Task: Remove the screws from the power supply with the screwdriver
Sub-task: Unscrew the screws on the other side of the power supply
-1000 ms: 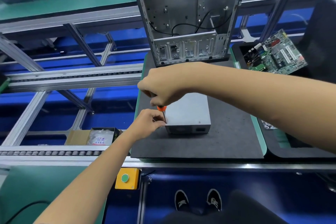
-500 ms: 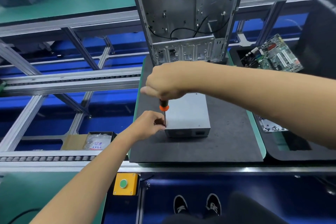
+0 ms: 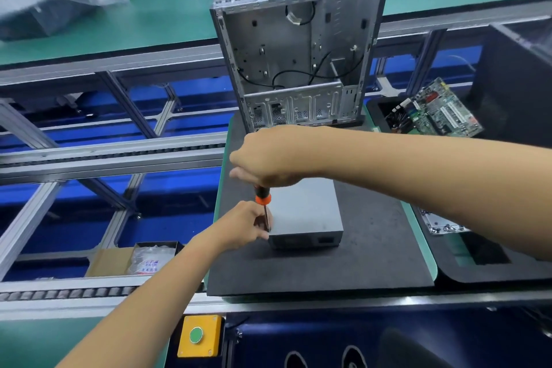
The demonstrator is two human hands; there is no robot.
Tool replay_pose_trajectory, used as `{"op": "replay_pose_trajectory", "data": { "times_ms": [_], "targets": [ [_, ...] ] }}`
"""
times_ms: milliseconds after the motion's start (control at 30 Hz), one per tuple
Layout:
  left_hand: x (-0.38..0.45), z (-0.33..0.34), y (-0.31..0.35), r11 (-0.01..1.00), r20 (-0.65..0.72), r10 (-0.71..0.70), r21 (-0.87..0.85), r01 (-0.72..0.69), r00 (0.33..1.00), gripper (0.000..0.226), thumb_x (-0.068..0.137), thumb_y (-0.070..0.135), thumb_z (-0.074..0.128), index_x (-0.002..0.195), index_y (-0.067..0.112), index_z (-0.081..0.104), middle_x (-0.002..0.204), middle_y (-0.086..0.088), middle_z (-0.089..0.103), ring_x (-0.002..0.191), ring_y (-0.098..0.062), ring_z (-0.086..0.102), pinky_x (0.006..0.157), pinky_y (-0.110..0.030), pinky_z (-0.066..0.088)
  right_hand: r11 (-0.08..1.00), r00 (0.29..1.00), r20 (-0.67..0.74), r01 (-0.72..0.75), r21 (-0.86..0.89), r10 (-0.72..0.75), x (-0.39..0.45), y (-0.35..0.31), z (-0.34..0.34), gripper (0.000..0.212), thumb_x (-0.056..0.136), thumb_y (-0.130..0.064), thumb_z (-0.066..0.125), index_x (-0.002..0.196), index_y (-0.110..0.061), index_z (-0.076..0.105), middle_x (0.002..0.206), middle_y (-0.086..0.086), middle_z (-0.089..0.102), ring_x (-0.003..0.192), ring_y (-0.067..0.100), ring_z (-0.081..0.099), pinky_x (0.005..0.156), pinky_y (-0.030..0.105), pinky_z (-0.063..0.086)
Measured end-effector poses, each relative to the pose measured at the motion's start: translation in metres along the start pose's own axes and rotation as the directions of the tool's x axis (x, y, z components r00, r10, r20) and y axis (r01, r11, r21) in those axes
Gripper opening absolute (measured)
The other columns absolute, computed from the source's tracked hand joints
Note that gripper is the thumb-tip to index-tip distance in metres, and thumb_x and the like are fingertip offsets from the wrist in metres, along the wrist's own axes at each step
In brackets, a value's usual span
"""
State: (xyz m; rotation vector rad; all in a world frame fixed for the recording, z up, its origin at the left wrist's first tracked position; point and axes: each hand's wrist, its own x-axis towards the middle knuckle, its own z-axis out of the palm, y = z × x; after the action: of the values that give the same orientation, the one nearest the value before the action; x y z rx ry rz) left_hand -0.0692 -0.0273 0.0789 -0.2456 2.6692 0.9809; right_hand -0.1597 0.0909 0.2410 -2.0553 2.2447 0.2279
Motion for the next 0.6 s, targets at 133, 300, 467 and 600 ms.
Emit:
{"op": "replay_pose_trajectory", "data": {
  "times_ms": [133, 300, 467, 600],
  "targets": [
    [0.002, -0.001, 0.000, 0.999, 0.025, 0.029, -0.025, -0.029, 0.999, 0.028, 0.073, -0.003, 0.070, 0.068, 0.021, 0.057, 0.069, 0.008, 0.056, 0.061, 0.002, 0.049, 0.060, -0.007, 0.039, 0.965, 0.990, 0.051, 0.115, 0.236, -0.131, 0.001, -0.003, -0.007, 0.011, 0.093, -0.027, 0.056, 0.096, -0.016, 0.052, 0.075, -0.011, 0.049, 0.072, 0.014, 0.048, 0.058, 0.027, 0.035],
    [0.003, 0.000, -0.001, 1.000, 0.029, 0.027, 0.000, -0.027, 0.999, 0.026, 0.074, -0.002, 0.070, 0.070, 0.020, 0.056, 0.071, 0.003, 0.055, 0.060, -0.001, 0.047, 0.059, -0.008, 0.039, 0.906, 0.985, 0.095, 0.092, 0.414, -0.143, -0.004, -0.003, -0.012, 0.015, 0.079, -0.008, 0.064, 0.092, -0.015, 0.063, 0.080, -0.010, 0.058, 0.075, 0.010, 0.054, 0.063, 0.025, 0.046],
    [0.004, -0.002, -0.002, 1.000, 0.050, 0.006, 0.023, -0.007, 0.999, 0.030, 0.076, 0.003, 0.070, 0.068, 0.026, 0.054, 0.072, 0.004, 0.054, 0.064, -0.005, 0.048, 0.059, -0.011, 0.038, 0.998, 0.999, -0.013, -0.039, 0.049, 0.039, 0.003, -0.006, -0.001, 0.035, 0.098, -0.046, 0.043, 0.086, -0.015, 0.049, 0.070, -0.003, 0.045, 0.065, 0.019, 0.046, 0.054, 0.032, 0.032],
    [0.006, -0.006, 0.000, 1.000, 0.097, -0.002, 0.001, 0.002, 0.995, 0.027, 0.076, 0.003, 0.071, 0.069, 0.023, 0.054, 0.070, 0.004, 0.054, 0.058, 0.002, 0.048, 0.056, -0.006, 0.038, 0.928, 0.989, 0.065, 0.098, 0.360, -0.129, 0.001, -0.004, -0.006, 0.019, 0.083, -0.011, 0.060, 0.101, -0.015, 0.056, 0.090, -0.004, 0.061, 0.081, 0.016, 0.054, 0.065, 0.028, 0.044]
  ]
}}
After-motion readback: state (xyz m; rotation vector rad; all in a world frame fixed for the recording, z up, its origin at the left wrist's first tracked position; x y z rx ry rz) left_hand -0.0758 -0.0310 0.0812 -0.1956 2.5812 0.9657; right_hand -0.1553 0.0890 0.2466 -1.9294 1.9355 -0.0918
